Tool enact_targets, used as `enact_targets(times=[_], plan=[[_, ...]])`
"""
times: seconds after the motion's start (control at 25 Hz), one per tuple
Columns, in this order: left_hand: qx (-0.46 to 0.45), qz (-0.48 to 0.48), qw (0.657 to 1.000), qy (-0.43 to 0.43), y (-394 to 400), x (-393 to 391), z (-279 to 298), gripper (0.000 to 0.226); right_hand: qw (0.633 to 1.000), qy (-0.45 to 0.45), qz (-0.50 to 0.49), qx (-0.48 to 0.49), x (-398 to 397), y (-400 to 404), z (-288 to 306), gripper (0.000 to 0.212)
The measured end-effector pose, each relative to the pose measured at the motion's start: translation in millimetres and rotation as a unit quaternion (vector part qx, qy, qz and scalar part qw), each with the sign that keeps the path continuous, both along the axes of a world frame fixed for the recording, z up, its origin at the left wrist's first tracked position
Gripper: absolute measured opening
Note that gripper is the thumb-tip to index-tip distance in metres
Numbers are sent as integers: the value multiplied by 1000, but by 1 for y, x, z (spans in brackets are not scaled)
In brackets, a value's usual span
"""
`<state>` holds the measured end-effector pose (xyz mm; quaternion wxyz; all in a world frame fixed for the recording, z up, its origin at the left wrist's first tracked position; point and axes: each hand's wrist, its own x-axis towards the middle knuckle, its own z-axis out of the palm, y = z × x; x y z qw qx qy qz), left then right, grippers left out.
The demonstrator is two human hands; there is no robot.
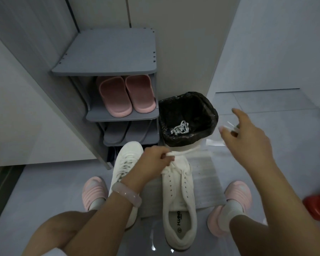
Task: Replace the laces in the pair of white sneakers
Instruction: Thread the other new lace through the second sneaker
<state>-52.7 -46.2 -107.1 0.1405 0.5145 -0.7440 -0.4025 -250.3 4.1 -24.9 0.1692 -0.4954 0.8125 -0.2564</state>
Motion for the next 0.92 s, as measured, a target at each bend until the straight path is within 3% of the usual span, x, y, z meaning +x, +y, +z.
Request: enact_targets(times=[0.04,0.08,0.12,0.24,0.36,0.48,0.56,0.68,0.84,0.92], plan=[[-28,7,1000,0,-2,2,4,13,992,105,28,60,-1,0,-6,47],[-48,7,999,2,-3,3,9,11,980,143,81,115,3,0,-16,48],[-62,3,998,6,-2,3,13,12,969,123,147,153,12,0,-29,48],[-89,-56,994,22,6,1,20,19,944,-54,281,165,47,4,-76,44],[-101,-80,991,47,14,-1,20,22,948,-115,258,150,60,2,-110,22],[-39,-17,999,1,12,9,8,22,967,-115,198,116,56,-3,-123,28],[-23,-97,990,-99,14,14,-6,28,969,-120,192,101,58,-4,-124,33],[-36,-237,965,-106,35,10,-27,40,974,-104,179,96,61,-3,-124,35],[-104,-278,947,-125,52,7,-54,63,976,-97,176,84,63,0,-127,35],[-129,-248,951,-131,55,8,-58,60,978,-79,178,75,69,0,-124,35]])
